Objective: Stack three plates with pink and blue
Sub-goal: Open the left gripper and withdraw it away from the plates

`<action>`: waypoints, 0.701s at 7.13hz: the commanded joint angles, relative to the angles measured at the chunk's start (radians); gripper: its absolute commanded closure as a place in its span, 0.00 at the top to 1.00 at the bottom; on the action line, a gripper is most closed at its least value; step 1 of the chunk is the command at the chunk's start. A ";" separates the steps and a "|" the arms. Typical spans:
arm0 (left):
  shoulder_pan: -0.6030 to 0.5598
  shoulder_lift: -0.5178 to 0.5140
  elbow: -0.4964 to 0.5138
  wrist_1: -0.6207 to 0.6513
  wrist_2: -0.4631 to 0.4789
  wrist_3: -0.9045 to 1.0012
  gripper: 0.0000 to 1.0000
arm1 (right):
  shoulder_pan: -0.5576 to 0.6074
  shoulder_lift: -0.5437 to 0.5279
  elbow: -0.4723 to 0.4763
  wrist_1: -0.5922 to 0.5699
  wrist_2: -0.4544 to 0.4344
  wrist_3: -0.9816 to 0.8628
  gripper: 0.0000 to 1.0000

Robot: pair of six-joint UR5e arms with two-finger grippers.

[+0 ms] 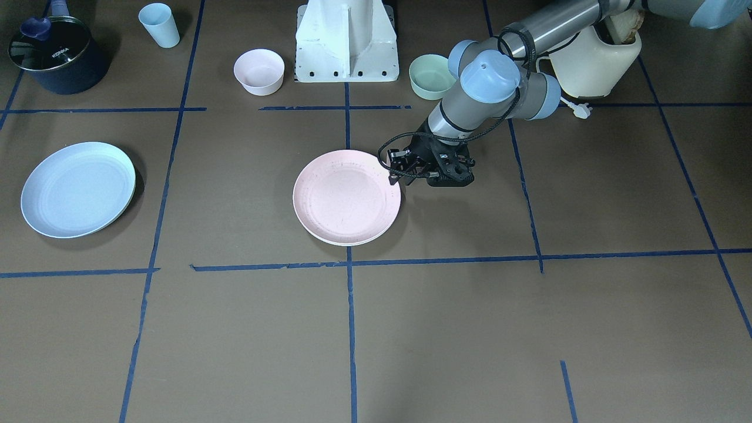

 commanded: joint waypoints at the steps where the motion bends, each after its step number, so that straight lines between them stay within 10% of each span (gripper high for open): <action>1: -0.103 0.070 -0.025 0.044 -0.099 0.177 1.00 | 0.000 0.001 -0.001 0.023 -0.002 0.000 1.00; 5: -0.544 0.371 -0.167 0.373 -0.274 1.046 1.00 | -0.002 0.004 0.001 0.043 -0.002 -0.001 1.00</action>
